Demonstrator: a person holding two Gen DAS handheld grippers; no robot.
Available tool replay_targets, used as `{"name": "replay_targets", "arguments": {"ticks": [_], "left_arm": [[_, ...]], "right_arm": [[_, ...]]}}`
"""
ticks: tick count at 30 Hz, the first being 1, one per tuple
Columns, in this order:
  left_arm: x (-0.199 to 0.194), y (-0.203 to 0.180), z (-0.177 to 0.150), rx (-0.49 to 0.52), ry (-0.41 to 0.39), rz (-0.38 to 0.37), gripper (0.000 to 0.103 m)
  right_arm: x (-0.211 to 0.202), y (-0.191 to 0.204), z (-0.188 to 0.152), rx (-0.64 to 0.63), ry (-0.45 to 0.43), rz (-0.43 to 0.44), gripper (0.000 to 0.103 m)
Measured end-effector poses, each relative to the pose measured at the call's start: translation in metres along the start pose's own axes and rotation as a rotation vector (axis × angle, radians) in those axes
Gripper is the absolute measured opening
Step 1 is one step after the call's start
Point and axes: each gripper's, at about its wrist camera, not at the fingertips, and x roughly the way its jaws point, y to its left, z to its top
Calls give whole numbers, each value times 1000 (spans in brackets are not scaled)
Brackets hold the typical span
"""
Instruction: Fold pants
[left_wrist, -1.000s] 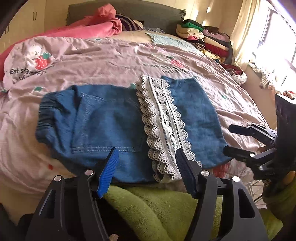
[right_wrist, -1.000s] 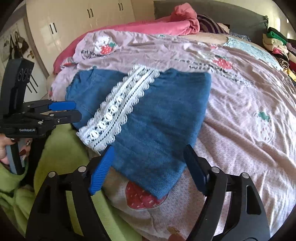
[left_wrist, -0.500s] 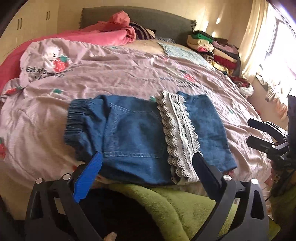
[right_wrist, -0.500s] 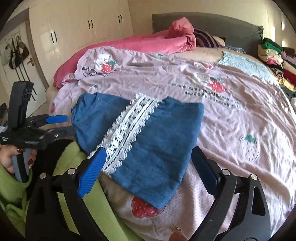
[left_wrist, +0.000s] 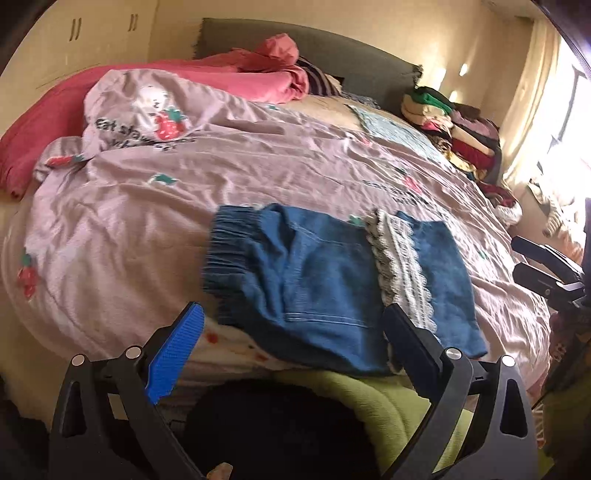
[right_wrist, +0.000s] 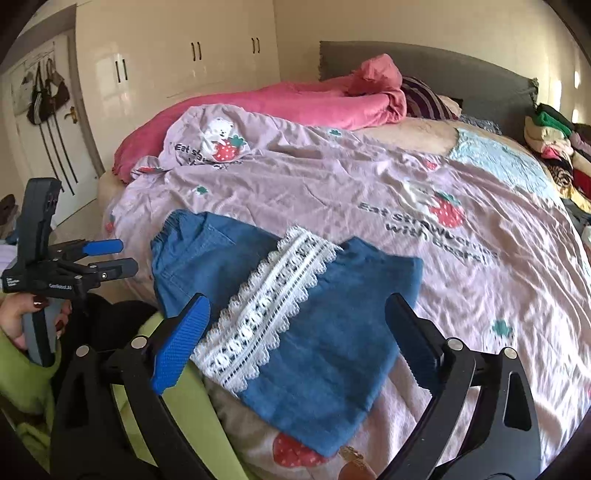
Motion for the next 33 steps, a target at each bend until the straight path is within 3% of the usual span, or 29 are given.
{"name": "replay_targets", "arguments": {"ticks": [12,30,31,32,33], "left_arm": [[6,48,-6,-113,13,28,97],[54,46,-7,-152,74,-94,95],[59,47,-8,-160,80,-99,89],[66,49,-8,-162,93,-99,75],[72,51,-9,-168,111,-100,71]], "right_arm": [[39,33,43,-106,13,73,92],[135,77,90,-238,142,216,92],[141,80,91,-246,155,224,92],[145,83,91,-252,167,234,92],[152,86,92,-260,184,242,92]]}}
